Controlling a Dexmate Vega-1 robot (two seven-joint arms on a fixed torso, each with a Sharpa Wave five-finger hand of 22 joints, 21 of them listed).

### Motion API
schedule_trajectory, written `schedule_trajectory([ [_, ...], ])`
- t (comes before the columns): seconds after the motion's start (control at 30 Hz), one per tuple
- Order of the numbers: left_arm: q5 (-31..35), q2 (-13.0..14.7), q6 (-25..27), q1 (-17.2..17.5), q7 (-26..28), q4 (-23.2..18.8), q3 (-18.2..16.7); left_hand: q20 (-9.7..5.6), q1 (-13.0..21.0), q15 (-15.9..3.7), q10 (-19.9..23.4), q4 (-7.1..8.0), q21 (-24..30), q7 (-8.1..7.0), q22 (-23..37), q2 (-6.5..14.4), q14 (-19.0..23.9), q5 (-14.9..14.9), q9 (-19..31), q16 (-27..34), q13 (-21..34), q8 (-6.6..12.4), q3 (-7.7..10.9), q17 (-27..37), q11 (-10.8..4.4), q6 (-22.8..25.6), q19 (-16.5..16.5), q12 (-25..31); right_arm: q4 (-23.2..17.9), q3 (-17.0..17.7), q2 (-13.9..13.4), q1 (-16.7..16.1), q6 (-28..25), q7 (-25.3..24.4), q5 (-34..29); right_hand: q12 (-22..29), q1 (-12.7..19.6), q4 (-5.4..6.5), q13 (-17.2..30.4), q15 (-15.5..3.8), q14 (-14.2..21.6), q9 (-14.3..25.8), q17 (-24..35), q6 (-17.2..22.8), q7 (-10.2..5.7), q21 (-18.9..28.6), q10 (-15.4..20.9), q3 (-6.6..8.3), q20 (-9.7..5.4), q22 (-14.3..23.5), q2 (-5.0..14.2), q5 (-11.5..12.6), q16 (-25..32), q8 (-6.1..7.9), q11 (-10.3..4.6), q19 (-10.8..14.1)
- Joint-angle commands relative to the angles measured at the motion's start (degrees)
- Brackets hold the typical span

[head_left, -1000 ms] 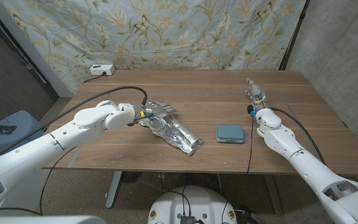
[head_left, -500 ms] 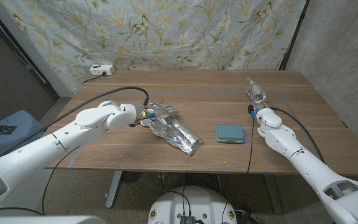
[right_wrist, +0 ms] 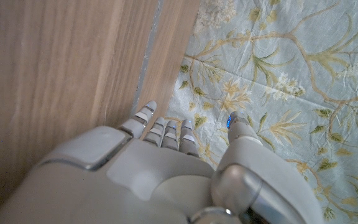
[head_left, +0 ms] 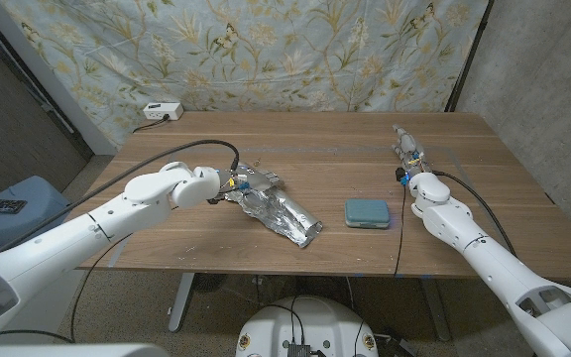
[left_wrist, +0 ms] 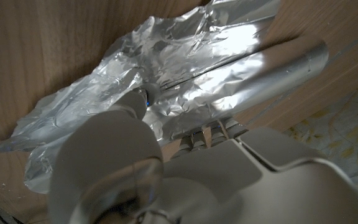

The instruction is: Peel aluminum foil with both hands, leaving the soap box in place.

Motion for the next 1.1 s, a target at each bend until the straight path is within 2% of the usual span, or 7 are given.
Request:
schedule_trajectory([
  [0.03,0.0,-1.6,0.1,-0.7,-0.3,0.6,1.3,0.23,0.7,-0.03,-2.4,0.12,0.6,0.2,0.3,0.0,1.1,0.0,0.2,0.7,0.3,0.44,-0.42,0.3,-0.37,0.9,0.9,0.7,-0.4,-0.1,-0.4,-0.2,-0.8,0.2,0.1,0.4,-0.1,-0.06,0.2,-0.06,-0.6,0.1,0.0,-0.2,-0.26,0.2,-0.2,-0.29,-2.53,0.2,0.18,0.1,0.2,0.35,0.09,-0.3],
  [0.17,0.1,-1.8,-0.2,0.0,2.5,0.8,1.2,0.09,1.2,-0.44,-1.1,0.07,1.0,-0.63,0.4,0.2,2.7,-0.1,0.3,1.5,0.5,1.14,-0.74,0.7,-0.51,2.7,2.1,1.5,-0.3,-0.1,-0.5,-0.2,-0.8,0.4,0.2,0.4,-0.1,-0.06,0.2,-0.01,-0.6,0.1,0.0,-0.2,-0.29,0.2,-0.2,-0.3,-2.51,0.2,0.2,0.1,0.2,0.37,0.18,-0.3],
  [0.33,1.1,-2.0,0.3,1.5,6.8,1.2,0.9,0.08,3.5,-1.44,4.3,-0.39,2.4,-2.64,0.7,0.3,7.8,-0.5,1.1,4.9,1.5,4.81,-1.88,2.8,-1.56,9.8,5.8,4.2,-0.1,-0.2,-0.5,-0.1,-0.8,0.6,0.2,0.4,-0.1,-0.06,0.2,-0.03,-0.6,0.1,0.0,-0.2,-0.28,0.2,-0.2,-0.3,-2.53,0.2,0.2,0.1,0.2,0.37,0.16,-0.3],
  [0.4,1.6,-2.0,0.2,2.5,10.0,1.5,0.7,0.07,5.3,-2.12,7.1,-0.54,3.2,0.08,0.9,0.2,10.8,-0.8,1.7,7.3,2.3,6.68,-2.59,4.2,-2.08,13.5,7.9,5.8,0.0,-0.2,-0.5,0.0,-0.9,0.8,0.2,0.4,-0.1,-0.06,0.2,-0.01,-0.6,0.1,0.0,-0.2,-0.29,0.2,-0.2,-0.3,-2.53,0.2,0.2,0.1,0.2,0.38,0.17,-0.3],
  [0.5,2.0,-1.9,-0.2,3.7,14.1,2.0,0.3,-0.34,8.0,-3.32,11.2,-0.79,4.9,-0.92,1.3,-0.6,14.4,-1.2,2.6,10.1,3.3,9.18,-3.59,5.8,-3.22,18.6,11.5,8.0,0.4,-0.3,-0.5,0.1,-1.0,1.0,0.3,0.4,-0.1,-0.07,0.2,-0.02,-0.6,0.1,0.0,-0.2,-0.3,0.3,-0.2,-0.31,-2.54,0.2,0.2,0.1,0.2,0.38,0.07,-0.2],
  [0.87,3.7,-2.3,4.3,4.0,12.2,1.8,0.9,-0.17,11.1,-4.29,14.4,-0.72,6.1,-1.57,1.6,-1.8,17.1,-1.8,3.5,12.6,4.3,11.33,-4.58,7.4,-3.87,21.9,13.7,9.7,2.2,-0.7,-0.1,1.0,-1.0,2.2,0.6,0.4,-0.1,-0.05,0.2,-0.05,-0.6,0.1,0.0,-0.2,-0.36,0.3,-0.3,-0.32,-2.53,0.2,0.25,0.1,0.2,0.39,0.12,-0.2],
  [1.1,3.2,-2.9,5.2,3.8,12.6,2.5,1.2,-0.43,13.9,-7.18,22.0,-0.51,9.1,-4.26,2.2,-2.9,24.5,-2.6,5.2,17.3,5.8,15.6,-6.26,9.5,-5.63,28.1,18.6,12.8,3.2,-0.7,0.0,1.3,-1.4,2.8,1.1,0.4,-0.1,-0.02,0.2,-0.07,-0.6,0.1,0.0,-0.2,-0.37,0.3,-0.2,-0.32,-2.55,0.2,0.31,0.1,0.3,0.39,0.09,-0.2],
])
